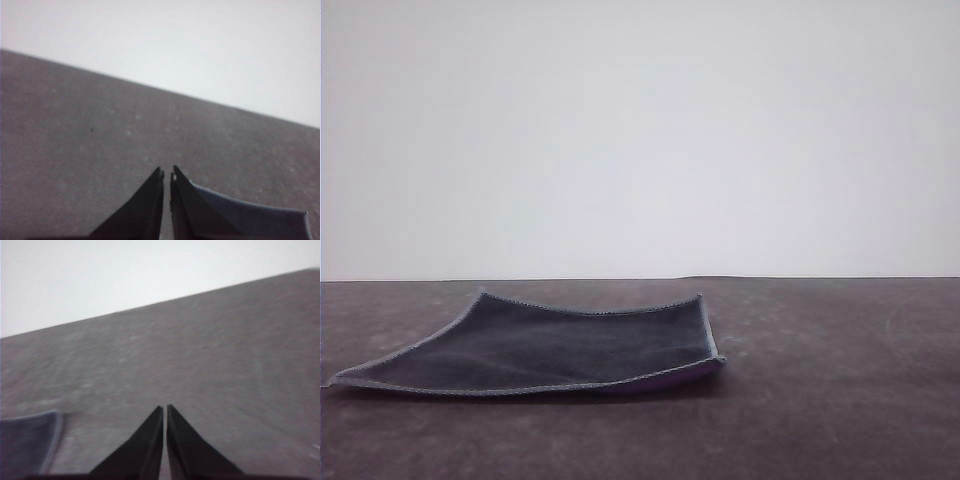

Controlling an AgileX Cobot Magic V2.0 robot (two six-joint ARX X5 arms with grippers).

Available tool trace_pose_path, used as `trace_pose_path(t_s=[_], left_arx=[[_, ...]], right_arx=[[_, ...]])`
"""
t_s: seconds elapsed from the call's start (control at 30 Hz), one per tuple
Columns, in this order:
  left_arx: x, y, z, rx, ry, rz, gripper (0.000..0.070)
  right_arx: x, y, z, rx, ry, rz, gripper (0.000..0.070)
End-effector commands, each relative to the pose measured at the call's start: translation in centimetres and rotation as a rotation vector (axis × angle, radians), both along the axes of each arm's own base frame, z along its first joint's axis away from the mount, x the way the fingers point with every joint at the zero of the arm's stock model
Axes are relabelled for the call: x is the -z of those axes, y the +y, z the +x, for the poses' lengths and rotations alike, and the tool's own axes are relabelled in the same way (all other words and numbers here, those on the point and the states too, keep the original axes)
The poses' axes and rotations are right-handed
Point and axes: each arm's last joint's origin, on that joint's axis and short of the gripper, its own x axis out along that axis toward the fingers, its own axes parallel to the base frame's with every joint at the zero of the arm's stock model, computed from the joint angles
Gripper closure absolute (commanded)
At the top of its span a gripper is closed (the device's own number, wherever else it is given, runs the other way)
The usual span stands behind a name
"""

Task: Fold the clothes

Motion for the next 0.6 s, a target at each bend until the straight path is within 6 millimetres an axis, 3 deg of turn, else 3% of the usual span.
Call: trace_pose_path(t_s=[0.0, 0.13, 0.27, 0.4, 0.57], left_arx=[[-1.0, 0.0, 1.9, 0.027, 0.061, 0.027, 0.0689], [-2.0, -0.1, 5.7, 0.082, 0.204, 0.063, 0.0688], [-1.8, -0.3, 9.2, 0.163, 0.315, 0.064, 0.0688], [-0.7, -0.4, 11.8, 0.232, 0.383, 0.044, 0.0688], [1.4, -0.6, 13.5, 0.296, 0.464, 0.011, 0.0688]], right_arx=[[-1.3, 0.1, 1.2, -0.043, 0.027, 0.021, 0.0694], [-3.1, 0.4, 4.4, -0.141, 0.107, 0.017, 0.0694], [-3.9, 0.7, 8.0, -0.226, 0.185, 0.026, 0.0694], [-3.6, 1.4, 11.4, -0.322, 0.241, 0.041, 0.0694], [-2.3, 2.7, 14.7, -0.412, 0.332, 0.065, 0.0694]])
